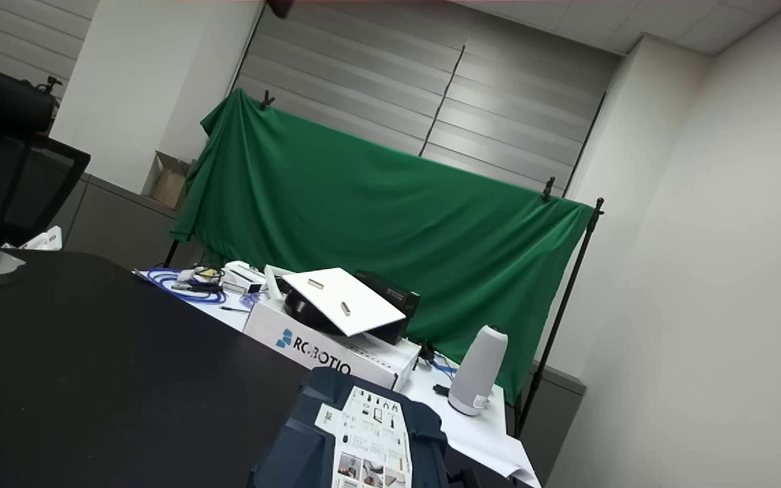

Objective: Pick up the bottle and put it on the tool box

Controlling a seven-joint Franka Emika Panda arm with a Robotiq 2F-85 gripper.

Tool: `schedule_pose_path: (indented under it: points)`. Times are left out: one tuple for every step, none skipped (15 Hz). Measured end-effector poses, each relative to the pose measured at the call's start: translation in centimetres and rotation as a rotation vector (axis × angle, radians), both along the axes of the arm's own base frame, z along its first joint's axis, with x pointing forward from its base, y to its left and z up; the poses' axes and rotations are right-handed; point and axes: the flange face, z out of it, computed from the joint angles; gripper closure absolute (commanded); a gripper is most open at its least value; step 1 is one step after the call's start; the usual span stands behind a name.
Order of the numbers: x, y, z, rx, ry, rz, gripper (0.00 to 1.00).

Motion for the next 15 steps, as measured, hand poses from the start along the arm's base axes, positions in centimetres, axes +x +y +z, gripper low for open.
schedule_pose_path:
  points:
    - [0.5,-1.1,-0.6,-0.022,-0.018,-0.020,0.00]
    - [1.1,-2.5,-1.3,-0.042,-0.036,-0.044,0.00]
    - [1.6,-4.0,-2.1,-0.058,-0.053,-0.072,0.00]
    - [2.1,-5.6,-3.0,-0.068,-0.074,-0.109,0.00]
    - [2.6,-7.3,-4.0,-0.078,-0.093,-0.157,0.00]
    - [2.9,-9.0,-5.1,-0.086,-0.104,-0.205,0.00]
    - [3.2,-10.6,-6.5,-0.092,-0.107,-0.254,0.00]
    - [3.5,-11.9,-7.8,-0.094,-0.110,-0.304,0.00]
    - [3.8,-13.1,-9.3,-0.091,-0.112,-0.354,0.00]
    - [4.2,-14.1,-10.7,-0.084,-0.111,-0.404,0.00]
    - [4.6,-14.9,-12.1,-0.076,-0.109,-0.453,0.00]
    - [5.0,-15.6,-13.5,-0.069,-0.106,-0.502,0.00]
    - [5.5,-16.2,-14.7,-0.064,-0.104,-0.550,0.00]
    - [6.0,-16.6,-16.0,-0.060,-0.099,-0.598,0.00]
    - [6.4,-17.0,-17.1,-0.057,-0.090,-0.643,0.00]
